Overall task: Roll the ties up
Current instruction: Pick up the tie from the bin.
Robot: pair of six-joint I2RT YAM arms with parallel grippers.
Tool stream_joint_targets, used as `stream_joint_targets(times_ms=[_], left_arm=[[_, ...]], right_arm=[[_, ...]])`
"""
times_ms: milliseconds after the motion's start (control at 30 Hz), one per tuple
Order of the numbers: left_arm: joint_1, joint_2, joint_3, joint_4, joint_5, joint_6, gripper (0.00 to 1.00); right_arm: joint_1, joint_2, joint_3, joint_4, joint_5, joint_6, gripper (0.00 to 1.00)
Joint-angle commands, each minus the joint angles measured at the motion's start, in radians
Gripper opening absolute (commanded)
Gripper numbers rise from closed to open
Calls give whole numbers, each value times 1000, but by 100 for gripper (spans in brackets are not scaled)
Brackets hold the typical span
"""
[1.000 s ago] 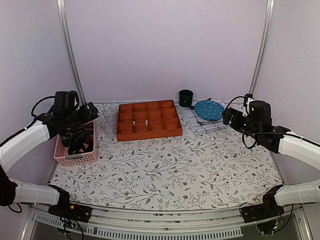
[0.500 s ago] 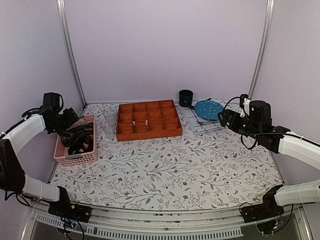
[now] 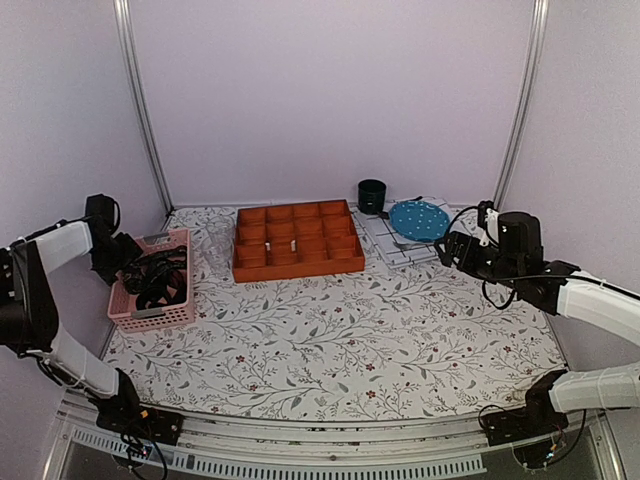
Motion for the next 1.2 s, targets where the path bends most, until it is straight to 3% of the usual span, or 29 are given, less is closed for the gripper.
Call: stream_joint_targets(times_ms=[0, 200, 600, 733, 867, 1000, 1167], left_arm=[[28, 61, 43, 6, -3, -14, 76], [32, 169, 92, 39, 47, -30, 74], [38, 284, 108, 57, -13, -61, 64], [37, 303, 108, 64, -7, -58, 45], [37, 256, 112, 50, -16, -54, 2], [7, 97, 137, 8, -50, -52, 0], [-191, -185, 291, -69, -215, -20, 0]], right_arm=[[-1, -81, -13, 3, -18, 13, 97], [0, -108, -11, 7, -36, 17, 97], [-1, -157, -3, -26, -20, 4, 97], [-1, -167, -3, -37, -6, 0, 97], [-1, -181, -1, -41, 2, -1, 97], [-1, -187, 10, -47, 2, -4, 97], [-1, -181, 46, -70, -2, -7, 97]])
